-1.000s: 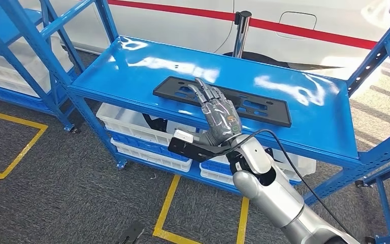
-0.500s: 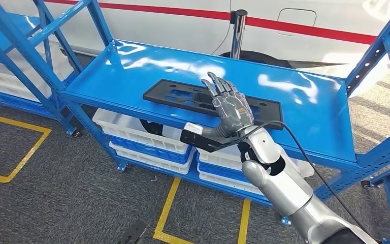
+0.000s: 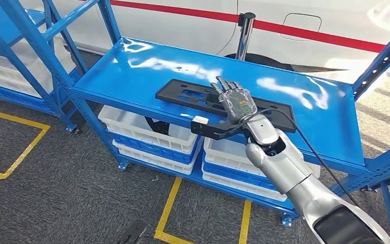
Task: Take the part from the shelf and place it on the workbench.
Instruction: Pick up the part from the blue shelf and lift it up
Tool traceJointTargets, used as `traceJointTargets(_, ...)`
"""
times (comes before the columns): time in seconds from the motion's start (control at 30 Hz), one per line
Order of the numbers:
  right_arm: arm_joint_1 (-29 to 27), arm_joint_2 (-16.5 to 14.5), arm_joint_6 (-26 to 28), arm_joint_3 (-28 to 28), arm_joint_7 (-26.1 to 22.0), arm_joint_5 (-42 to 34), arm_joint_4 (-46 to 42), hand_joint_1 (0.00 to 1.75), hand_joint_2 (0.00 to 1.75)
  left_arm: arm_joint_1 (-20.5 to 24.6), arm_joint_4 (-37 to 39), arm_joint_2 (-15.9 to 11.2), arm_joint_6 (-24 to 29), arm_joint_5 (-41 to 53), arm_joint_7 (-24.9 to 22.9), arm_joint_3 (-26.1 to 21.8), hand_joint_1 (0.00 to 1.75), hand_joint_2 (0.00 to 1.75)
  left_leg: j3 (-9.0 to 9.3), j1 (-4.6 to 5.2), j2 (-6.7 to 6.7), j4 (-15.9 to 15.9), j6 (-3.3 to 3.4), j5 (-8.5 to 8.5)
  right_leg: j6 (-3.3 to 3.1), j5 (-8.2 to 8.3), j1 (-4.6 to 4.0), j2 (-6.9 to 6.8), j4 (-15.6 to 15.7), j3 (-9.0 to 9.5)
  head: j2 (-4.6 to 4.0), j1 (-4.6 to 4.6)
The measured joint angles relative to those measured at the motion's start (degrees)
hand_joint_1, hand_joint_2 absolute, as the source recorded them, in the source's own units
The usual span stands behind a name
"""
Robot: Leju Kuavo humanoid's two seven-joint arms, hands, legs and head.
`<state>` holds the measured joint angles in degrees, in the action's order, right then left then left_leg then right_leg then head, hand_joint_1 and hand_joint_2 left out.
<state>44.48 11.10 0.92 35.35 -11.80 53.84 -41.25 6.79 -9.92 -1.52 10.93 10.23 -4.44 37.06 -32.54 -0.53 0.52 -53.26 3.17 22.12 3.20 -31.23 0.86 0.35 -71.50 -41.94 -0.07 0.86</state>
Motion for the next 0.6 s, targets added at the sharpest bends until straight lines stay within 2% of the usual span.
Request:
traceJointTargets(0.03, 0.2, 0.2, -0.3, 0.1, 0.9, 0.6, 1.1, 0.00, 1.75, 0.0, 0.0, 0.0, 0.0, 0.0, 0.0, 0.0, 0.00, 0.00, 0.04, -0.03, 0.08, 0.0, 0.01, 0.05, 0.07, 0.20, 0.06, -0.01, -1.1, -0.66, 0.00, -0.01)
traceJointTargets(0.07, 0.6, 0.4, -0.6, 0.3, 1.9, 1.2, 2.1, 0.00, 1.75, -0.1, 0.0, 0.0, 0.0, 0.0, 0.0, 0.0, 0.00, 0.00, 0.13, -0.08, 0.20, -0.1, -0.05, 0.12, 0.13, 1.57, 0.17, -0.02, 0.5, -0.03, 0.00, -0.01)
traceJointTargets(0.13, 1.6, 0.9, -1.1, 0.5, 3.8, 2.1, 3.8, 0.00, 1.75, -0.1, 0.0, 0.0, 0.0, -0.1, 0.1, 0.0, 0.00, 0.00, 0.33, -0.15, 0.46, -0.3, -0.47, 0.46, 0.22, 5.72, 0.44, -0.07, 8.7, 3.80, 0.00, -0.01)
traceJointTargets(0.17, 2.3, 1.1, -1.4, 0.5, 4.8, 2.5, 4.8, 0.00, 1.75, -0.1, 0.0, 0.0, 0.0, -0.2, 0.1, 0.0, 0.00, 0.00, 0.33, -0.07, 0.53, -0.5, -0.81, 0.72, 0.14, 7.19, 0.49, -0.02, 12.7, 5.65, 0.00, -0.01)
traceJointTargets(0.2, 2.9, 1.3, -1.6, 0.5, 5.7, 2.9, 5.7, 0.00, 1.75, -0.1, 0.0, 0.0, 0.1, -0.3, 0.1, 0.0, 0.00, 0.00, 0.28, 0.04, 0.56, -0.7, -1.14, 0.92, -0.02, 7.97, 0.48, 0.04, 15.3, 6.85, 0.00, 0.01)
traceJointTargets(0.23, 3.4, 1.4, -1.8, 0.6, 6.6, 3.3, 6.7, 0.00, 1.75, -0.1, 0.0, 0.0, 0.1, -0.3, 0.1, 0.0, 0.00, 0.00, 0.20, 0.13, 0.57, -0.8, -1.41, 1.05, -0.28, 8.06, 0.36, 0.11, 16.4, 7.34, 0.00, 0.02)
traceJointTargets(0.3, 4.1, 1.8, -2.3, 0.6, 8.1, 3.8, 8.4, 0.00, 1.75, -0.2, 0.0, 0.0, 0.1, -0.4, 0.1, 0.0, 0.00, 0.00, 0.08, 0.05, 0.55, -0.9, -1.80, 1.19, -1.01, 7.99, 0.17, 0.14, 16.5, 7.32, 0.00, 0.06)
traceJointTargets(0.37, 4.9, 2.3, -2.9, 0.7, 9.3, 4.3, 9.8, 0.00, 1.75, -0.2, 0.0, 0.0, 0.1, -0.5, 0.1, 0.1, 0.00, 0.00, -0.90, -0.13, 0.30, -2.9, -2.33, 2.48, -1.71, 8.04, 0.27, 0.06, 16.5, 7.35, 0.00, 0.11)
traceJointTargets(0.4, 5.3, 2.5, -3.3, 0.7, 9.8, 4.5, 10.3, 0.00, 1.75, -0.2, 0.0, 0.0, 0.1, -0.6, 0.1, 0.1, 0.00, 0.00, -2.22, -0.20, 0.13, -5.7, -2.61, 3.94, -1.97, 8.06, 0.35, 0.03, 16.6, 7.38, 0.00, 0.15)
traceJointTargets(0.47, 5.7, 3.0, -4.2, 0.7, 10.8, 4.8, 11.4, 0.01, 1.75, -0.3, 0.0, 0.1, 0.1, -0.9, 0.1, 0.1, 0.00, 0.00, -6.34, -0.26, -0.09, -14.3, -2.98, 7.44, -2.28, 7.99, 0.24, 0.06, 16.6, 7.39, 0.00, 0.21)
traceJointTargets(0.5, 5.9, 3.2, -4.7, 0.7, 11.4, 4.9, 12.0, 0.14, 1.75, -0.3, 0.0, 0.1, 0.1, -1.0, 0.1, 0.1, 0.00, 0.00, -8.24, -0.26, -0.11, -17.9, -3.02, 8.46, -2.36, 7.95, 0.15, 0.14, 16.5, 7.41, 0.00, 0.21)
traceJointTargets(0.53, 6.1, 3.3, -5.2, 0.7, 11.8, 5.0, 12.6, 0.27, 1.75, -0.3, 0.0, 0.1, 0.1, -1.1, 0.1, 0.1, 0.00, 0.00, -9.30, -0.22, -0.12, -19.5, -2.90, 8.48, -2.40, 7.91, 0.04, 0.27, 16.5, 7.47, 0.00, 0.21)
traceJointTargets(0.57, 6.5, 3.5, -5.9, 0.7, 12.3, 5.1, 13.2, 0.70, 1.75, -0.3, 0.0, 0.1, 0.1, -1.1, 0.3, 0.1, 0.00, 0.00, -9.14, -0.13, -0.12, -18.6, -2.61, 7.38, -2.44, 7.88, -0.07, 0.44, 16.6, 7.57, 0.00, 0.21)
traceJointTargets(0.6, 6.8, 3.7, -6.6, 0.7, 12.7, 5.3, 13.7, 1.13, 1.75, -0.2, 0.0, 0.1, 0.1, -1.1, 0.4, 0.1, 0.00, 0.00, -7.80, 0.03, -0.12, -15.4, -2.13, 5.41, -2.46, 7.85, -0.21, 0.60, 16.6, 7.71, 0.00, 0.21)
